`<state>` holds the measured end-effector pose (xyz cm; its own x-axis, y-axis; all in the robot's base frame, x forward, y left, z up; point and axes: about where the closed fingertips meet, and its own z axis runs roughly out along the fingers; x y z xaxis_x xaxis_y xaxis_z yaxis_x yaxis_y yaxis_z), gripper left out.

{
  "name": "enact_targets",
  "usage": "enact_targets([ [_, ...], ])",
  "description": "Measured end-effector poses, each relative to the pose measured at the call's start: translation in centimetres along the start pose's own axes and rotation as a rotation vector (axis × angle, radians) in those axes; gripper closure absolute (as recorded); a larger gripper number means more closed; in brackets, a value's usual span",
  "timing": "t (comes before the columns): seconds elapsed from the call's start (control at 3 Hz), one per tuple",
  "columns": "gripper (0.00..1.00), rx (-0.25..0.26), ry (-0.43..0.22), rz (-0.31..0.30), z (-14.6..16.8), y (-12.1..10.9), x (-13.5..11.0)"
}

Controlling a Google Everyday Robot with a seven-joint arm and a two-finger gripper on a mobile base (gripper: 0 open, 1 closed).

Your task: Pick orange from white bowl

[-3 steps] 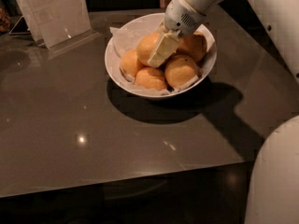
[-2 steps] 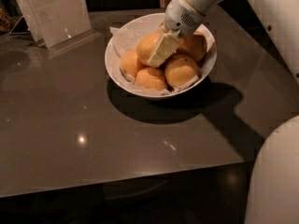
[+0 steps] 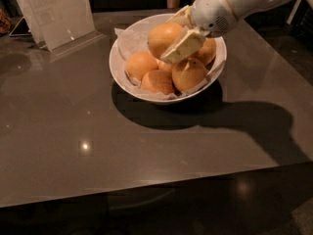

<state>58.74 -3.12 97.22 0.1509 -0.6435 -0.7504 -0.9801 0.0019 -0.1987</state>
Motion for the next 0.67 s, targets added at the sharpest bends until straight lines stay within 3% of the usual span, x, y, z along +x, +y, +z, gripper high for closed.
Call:
enact_targets([
  [0.33,1.0,0.064,-0.124,-0.033,-2.7,2.7,-0.6],
  [0.67,1.0,0.128,-0.166,-0.018,-4.7,5.9,-0.5],
])
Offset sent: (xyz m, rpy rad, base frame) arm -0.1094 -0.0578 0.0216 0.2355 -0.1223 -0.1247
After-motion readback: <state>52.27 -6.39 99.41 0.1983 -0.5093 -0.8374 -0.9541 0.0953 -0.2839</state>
